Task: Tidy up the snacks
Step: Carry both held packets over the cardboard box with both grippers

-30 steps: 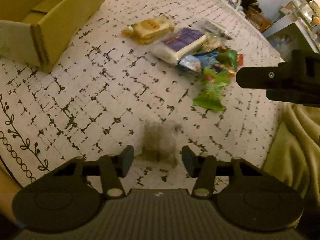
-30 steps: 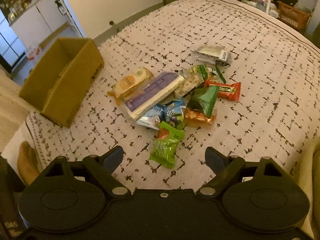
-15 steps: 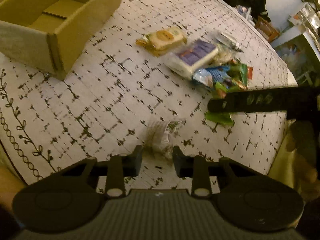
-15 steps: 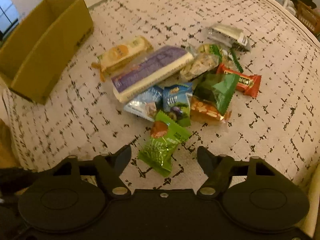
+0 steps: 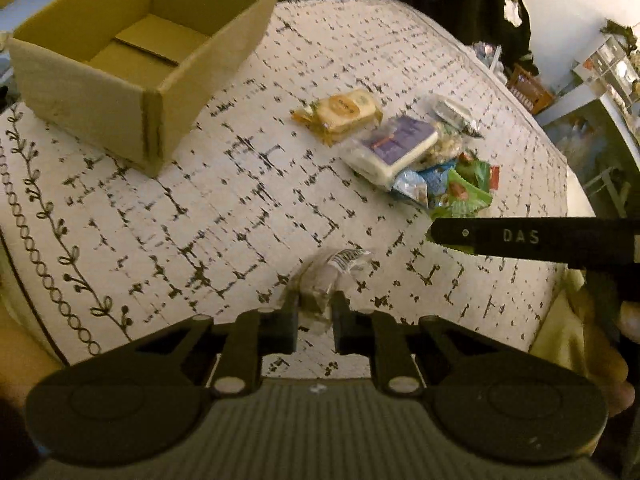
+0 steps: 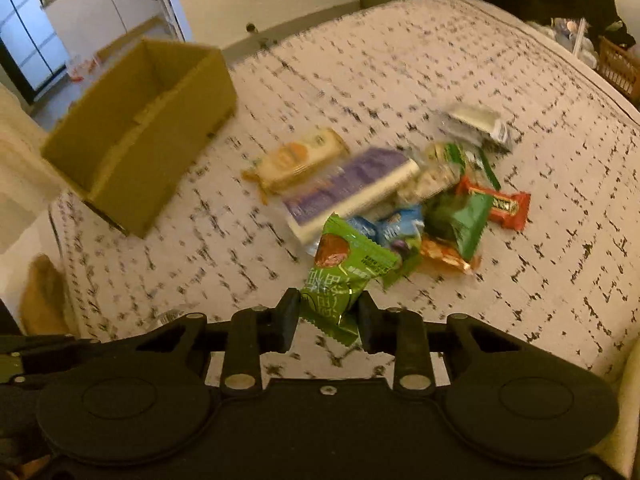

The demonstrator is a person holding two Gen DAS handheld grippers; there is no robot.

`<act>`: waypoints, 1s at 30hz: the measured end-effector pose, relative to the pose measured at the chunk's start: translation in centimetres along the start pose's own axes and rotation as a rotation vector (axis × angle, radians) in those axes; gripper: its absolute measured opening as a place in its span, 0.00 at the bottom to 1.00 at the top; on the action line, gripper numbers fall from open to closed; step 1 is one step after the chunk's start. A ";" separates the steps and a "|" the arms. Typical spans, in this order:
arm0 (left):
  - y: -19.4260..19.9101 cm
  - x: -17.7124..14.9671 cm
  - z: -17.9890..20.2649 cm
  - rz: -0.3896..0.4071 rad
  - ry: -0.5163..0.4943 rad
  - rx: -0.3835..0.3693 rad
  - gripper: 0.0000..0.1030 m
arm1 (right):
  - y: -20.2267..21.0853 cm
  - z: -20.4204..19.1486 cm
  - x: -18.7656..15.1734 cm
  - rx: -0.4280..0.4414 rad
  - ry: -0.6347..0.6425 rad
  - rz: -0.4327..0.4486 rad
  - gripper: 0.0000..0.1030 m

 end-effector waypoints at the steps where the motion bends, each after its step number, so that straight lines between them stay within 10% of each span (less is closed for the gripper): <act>1: 0.4 0.1 -0.1 0.010 0.004 -0.002 0.14 | 0.4 -0.1 0.2 0.004 -0.013 0.015 0.29; 30: 13.0 8.1 -4.8 0.369 -0.009 0.087 0.14 | 4.2 -8.5 5.4 0.158 -0.112 0.312 0.29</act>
Point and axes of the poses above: each gripper's, at about its wrist camera, not at the fingertips, and y roughly against the way its jaws point, z to its right, x to its top, the point moved 5 cm from there along -y, roughly the way its jaws point, and after that the axes turned 5 degrees about -x, right-handed, at the moved point
